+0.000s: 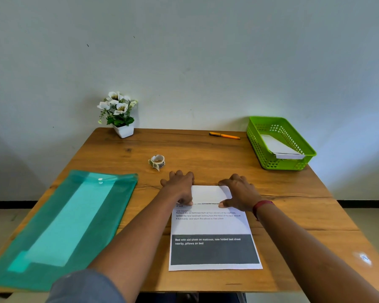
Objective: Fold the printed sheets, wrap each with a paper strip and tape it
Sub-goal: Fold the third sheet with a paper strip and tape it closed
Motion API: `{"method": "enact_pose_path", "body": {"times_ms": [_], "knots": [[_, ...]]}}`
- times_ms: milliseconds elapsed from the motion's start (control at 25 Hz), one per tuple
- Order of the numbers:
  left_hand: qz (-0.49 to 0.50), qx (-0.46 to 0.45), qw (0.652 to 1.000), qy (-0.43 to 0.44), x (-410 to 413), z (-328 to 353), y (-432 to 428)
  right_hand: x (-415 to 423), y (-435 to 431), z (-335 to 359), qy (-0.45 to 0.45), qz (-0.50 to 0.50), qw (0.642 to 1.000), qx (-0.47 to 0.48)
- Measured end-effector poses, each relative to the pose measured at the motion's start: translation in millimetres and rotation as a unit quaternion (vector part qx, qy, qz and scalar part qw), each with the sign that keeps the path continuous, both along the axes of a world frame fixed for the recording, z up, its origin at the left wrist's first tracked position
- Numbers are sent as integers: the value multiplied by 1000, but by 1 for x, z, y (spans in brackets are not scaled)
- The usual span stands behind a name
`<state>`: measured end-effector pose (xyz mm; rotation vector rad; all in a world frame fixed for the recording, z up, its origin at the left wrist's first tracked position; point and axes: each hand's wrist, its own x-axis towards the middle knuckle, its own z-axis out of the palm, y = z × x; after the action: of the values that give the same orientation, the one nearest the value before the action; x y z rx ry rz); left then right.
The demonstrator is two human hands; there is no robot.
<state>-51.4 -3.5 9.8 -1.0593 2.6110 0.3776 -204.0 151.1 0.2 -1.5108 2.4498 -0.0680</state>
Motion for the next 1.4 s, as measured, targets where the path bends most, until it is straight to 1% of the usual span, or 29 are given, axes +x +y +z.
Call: {"method": "enact_pose_path", "body": {"times_ms": [80,240,320,440,600,760,840,960,1080,1200,1320,1400], "knots": [[-1,-11,1000,-14,-2,1,0,0,-2,0,6,4,1000,12],[10,-26,1000,6,2,0,-1,1,-4,0,34,13,999,7],[11,-23,999,29,6,-1,0,2,-3,0,40,8,999,-10],[5,-12,996,91,16,-2,2,7,0,1,53,3,998,-34],[-41,-86,981,169,33,-2,9,18,7,0,81,11,993,-88],[-50,-152,955,249,45,-3,18,27,15,-1,119,19,981,-149],[-52,-177,946,266,49,-3,20,29,18,-1,125,14,977,-172],[-55,-209,939,268,53,-4,21,33,20,0,120,11,973,-199],[-76,-218,943,239,56,-11,26,36,22,-2,125,17,970,-209],[-88,-214,950,209,60,-20,31,42,25,-9,137,28,973,-182],[-112,-191,954,203,63,-27,36,48,28,-18,156,39,976,-148],[-119,-193,955,193,63,-30,39,50,29,-24,150,44,977,-144]]}}
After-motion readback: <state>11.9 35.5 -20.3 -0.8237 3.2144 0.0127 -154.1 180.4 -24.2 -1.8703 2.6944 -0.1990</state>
